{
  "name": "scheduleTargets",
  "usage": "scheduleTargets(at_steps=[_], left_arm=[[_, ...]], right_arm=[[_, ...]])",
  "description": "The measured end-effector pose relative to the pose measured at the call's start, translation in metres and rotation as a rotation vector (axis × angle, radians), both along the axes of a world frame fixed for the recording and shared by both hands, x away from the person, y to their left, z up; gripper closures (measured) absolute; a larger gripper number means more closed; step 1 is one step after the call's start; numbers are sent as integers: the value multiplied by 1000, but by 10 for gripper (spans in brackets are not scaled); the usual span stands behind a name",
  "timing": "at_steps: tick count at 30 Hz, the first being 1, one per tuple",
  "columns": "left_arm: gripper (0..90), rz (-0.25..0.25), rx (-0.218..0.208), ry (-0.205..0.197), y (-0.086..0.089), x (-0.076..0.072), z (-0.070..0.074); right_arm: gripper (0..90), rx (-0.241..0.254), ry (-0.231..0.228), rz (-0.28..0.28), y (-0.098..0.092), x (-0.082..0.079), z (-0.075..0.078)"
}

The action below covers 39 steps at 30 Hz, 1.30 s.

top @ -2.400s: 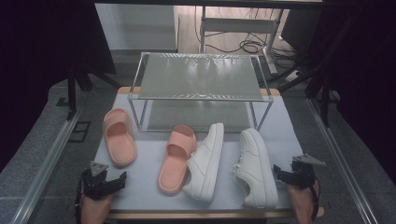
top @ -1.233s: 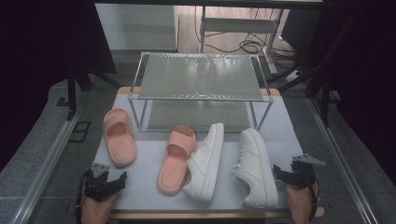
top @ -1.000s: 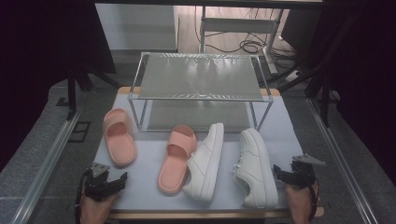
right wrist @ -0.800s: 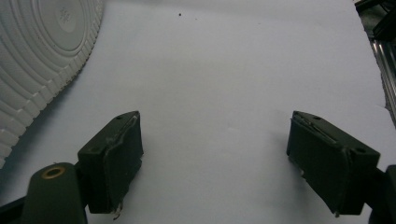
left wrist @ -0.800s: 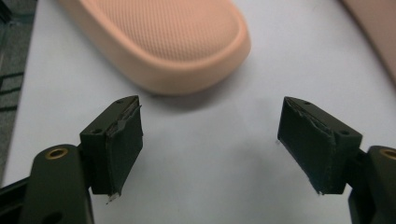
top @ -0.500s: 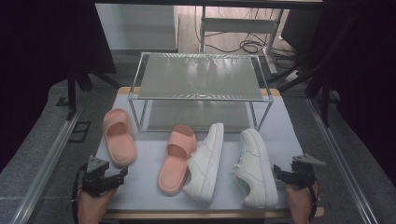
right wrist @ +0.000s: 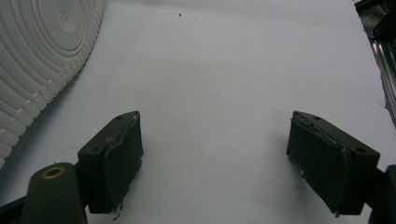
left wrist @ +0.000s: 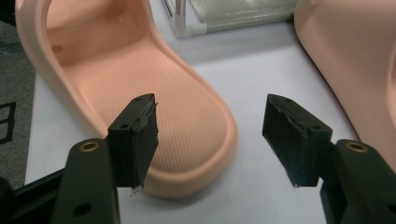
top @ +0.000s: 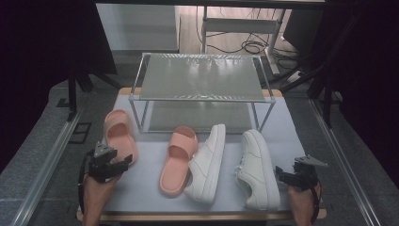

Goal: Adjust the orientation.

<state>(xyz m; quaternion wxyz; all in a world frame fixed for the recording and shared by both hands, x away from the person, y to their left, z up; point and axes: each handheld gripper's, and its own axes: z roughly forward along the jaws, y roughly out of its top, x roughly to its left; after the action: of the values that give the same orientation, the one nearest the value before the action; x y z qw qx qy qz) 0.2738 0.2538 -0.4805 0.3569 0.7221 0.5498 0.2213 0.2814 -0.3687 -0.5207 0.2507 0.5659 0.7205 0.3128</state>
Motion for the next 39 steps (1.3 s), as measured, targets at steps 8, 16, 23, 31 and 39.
scheduleTargets(at_steps=[8, 16, 23, 31, 39], left_arm=[[415, 8, -7, 14, 3, 20, -2], [456, 26, -22, 19, 6, 40, 1], [532, 35, -6, 19, 7, 61, -1], [595, 56, -10, 21, 9, 78, -1], [632, 72, 4, 26, 9, 95, -2]], right_arm=[[187, 0, 0, 0, 0, 0, 0], [187, 0, 0, 0, 0, 0, 0], [187, 0, 0, 0, 0, 0, 0], [187, 1, 0, 0, 0, 0, 0], [187, -1, 0, 2, 0, 0, 0]])
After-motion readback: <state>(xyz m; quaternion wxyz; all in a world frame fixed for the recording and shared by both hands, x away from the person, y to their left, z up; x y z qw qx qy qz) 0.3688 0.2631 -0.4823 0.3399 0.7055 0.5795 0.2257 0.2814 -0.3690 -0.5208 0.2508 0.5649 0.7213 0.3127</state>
